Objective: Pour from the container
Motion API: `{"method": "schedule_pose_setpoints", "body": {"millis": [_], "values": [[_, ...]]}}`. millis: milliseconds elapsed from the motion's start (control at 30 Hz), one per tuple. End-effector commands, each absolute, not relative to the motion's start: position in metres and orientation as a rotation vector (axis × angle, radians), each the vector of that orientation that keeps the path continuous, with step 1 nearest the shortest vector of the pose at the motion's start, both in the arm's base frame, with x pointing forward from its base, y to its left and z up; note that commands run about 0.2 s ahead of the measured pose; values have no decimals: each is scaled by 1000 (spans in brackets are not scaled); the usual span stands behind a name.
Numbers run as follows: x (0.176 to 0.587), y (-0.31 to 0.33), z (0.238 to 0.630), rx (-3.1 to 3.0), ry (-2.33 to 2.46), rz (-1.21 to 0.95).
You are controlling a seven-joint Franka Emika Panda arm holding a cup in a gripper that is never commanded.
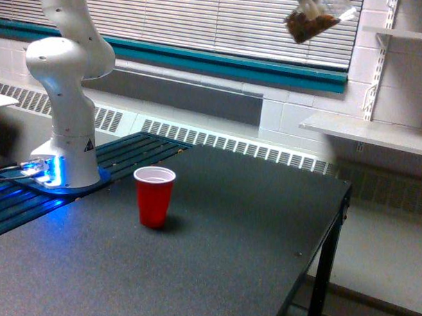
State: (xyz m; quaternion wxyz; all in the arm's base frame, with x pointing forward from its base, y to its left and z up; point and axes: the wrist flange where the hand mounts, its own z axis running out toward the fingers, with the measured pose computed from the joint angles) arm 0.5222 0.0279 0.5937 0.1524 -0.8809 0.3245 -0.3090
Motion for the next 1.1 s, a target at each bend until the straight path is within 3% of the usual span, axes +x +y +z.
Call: {"method": "schedule_pose_setpoints", "body": {"millis": [33, 700, 1100], "values": [[495, 22, 612, -2535, 883, -949], [401, -12, 652, -2519, 908, -1065], [346, -30, 654, -2471, 970, -1100]]}}
